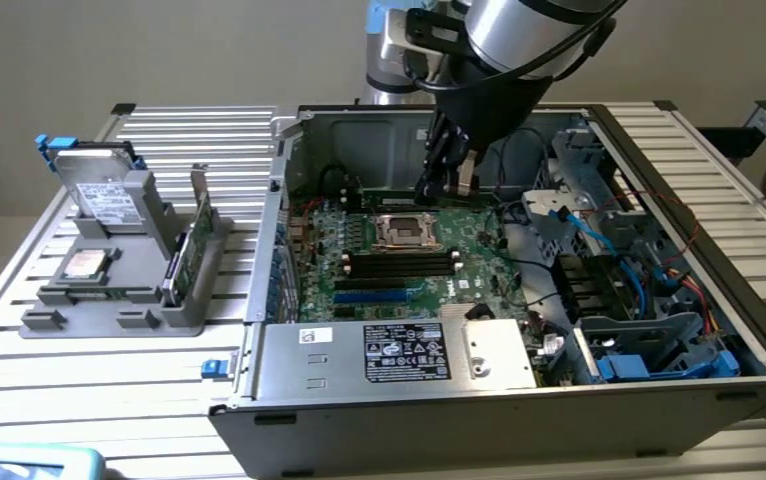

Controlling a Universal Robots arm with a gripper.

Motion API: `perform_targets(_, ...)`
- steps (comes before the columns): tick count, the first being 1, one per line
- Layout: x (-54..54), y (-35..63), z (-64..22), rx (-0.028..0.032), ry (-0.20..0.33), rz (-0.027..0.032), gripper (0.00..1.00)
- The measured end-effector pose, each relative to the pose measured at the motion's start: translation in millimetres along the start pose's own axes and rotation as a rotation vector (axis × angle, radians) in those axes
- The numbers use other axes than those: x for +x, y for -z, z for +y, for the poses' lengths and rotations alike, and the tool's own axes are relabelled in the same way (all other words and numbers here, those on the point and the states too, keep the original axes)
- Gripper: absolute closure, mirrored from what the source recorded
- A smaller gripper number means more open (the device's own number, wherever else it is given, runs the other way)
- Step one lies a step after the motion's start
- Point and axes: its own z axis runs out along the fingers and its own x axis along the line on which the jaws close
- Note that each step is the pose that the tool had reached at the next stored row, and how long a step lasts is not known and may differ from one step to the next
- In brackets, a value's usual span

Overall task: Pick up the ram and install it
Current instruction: 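Pick up the ram and move it above insertion slot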

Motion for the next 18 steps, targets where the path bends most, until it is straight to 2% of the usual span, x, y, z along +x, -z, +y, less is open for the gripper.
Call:
perform_targets(7,-17.2,-16.5,-1.0,0.0002,-0.001,-0.0003,0.85)
perform_targets(8,-19.9,-19.3,0.3,0.0004,-0.001,-0.0004,0.85)
perform_targets(11,-24.2,-28.8,11.6,0.0004,-0.001,-0.0004,0.85)
perform_targets(18,-24.0,-29.7,11.9,-0.0003,-0.002,0.0008,0.85)
